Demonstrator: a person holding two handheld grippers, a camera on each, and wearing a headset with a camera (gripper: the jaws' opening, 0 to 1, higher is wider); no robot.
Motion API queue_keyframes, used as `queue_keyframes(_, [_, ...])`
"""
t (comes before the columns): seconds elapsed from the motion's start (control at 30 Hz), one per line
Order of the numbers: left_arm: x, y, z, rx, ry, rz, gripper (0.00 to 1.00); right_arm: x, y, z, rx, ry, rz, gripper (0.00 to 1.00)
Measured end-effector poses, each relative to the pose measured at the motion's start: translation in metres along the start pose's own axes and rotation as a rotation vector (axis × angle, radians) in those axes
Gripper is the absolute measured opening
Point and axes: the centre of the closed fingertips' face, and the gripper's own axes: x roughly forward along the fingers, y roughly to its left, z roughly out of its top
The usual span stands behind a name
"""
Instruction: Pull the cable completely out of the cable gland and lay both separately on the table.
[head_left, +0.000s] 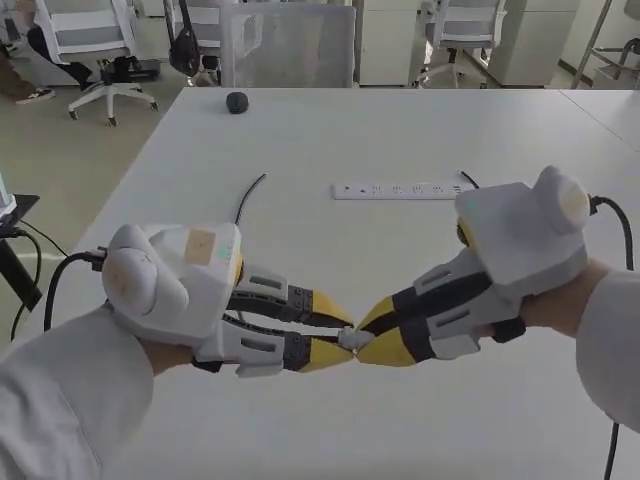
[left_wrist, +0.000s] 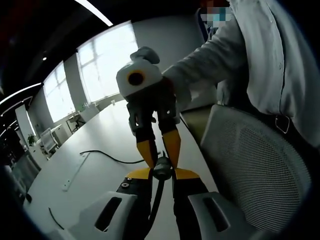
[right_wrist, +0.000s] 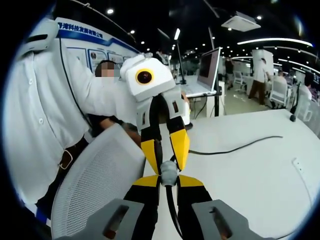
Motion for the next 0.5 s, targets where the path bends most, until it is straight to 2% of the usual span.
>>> queue_keyframes(0.5, [-0.0019, 0.0015, 0.002, 0.01, 0.011, 0.004, 0.15, 0.0003, -0.0007, 0.0031, 0.009, -0.004, -0.003, 0.09])
